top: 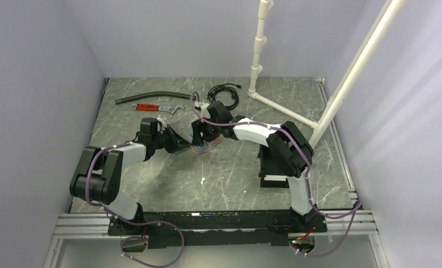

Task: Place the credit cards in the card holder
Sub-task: Open the card holder at the center of the board.

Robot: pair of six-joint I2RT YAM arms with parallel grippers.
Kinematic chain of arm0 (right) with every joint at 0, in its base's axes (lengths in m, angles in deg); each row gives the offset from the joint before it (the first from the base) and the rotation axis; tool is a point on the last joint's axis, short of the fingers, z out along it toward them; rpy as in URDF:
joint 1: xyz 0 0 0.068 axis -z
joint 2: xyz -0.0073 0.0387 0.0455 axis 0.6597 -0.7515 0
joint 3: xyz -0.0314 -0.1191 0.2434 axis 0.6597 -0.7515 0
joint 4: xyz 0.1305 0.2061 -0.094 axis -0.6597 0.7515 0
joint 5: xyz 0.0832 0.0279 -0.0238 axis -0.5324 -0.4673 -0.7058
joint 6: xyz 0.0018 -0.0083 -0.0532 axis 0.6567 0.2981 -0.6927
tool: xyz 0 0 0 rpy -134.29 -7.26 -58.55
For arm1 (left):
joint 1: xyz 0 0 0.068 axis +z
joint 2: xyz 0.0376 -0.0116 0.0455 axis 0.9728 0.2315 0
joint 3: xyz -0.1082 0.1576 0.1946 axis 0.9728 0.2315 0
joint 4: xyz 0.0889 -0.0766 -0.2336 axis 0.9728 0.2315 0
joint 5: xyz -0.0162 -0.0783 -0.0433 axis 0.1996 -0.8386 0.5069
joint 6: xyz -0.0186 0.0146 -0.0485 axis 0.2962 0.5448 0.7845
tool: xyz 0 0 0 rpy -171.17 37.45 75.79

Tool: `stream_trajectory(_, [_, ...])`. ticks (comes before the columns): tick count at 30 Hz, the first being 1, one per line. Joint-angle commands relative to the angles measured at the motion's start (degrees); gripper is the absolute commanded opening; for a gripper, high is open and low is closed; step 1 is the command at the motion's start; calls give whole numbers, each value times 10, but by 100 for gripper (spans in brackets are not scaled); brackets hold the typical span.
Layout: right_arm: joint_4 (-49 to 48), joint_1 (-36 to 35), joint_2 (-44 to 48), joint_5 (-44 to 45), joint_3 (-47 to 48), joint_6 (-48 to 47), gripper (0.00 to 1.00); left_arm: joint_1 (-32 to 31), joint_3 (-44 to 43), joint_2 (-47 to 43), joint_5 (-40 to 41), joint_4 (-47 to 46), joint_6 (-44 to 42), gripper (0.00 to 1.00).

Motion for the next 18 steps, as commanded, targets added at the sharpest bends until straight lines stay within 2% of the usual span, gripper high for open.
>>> stream_trajectory(1, [-11,2,-10,12,22,2,63,-3,-23,-22,-11,-11,-10,1])
stream_trajectory(4, [-20,4,-16,7,15,13,56,-3,-23,-20,-14,-14,-7,1])
stream_trajectory(10, [-97,34,1,-1,-41,89,32,-3,-25,-23,-8,-4,-13,1])
stream_trajectory(13, [-136,55,10,-33,-72,138,21,-3,-28,-22,-3,8,-18,1])
stream_trajectory(18, [-169,82,9,-68,-92,178,21,-3,-37,-25,10,42,-36,1])
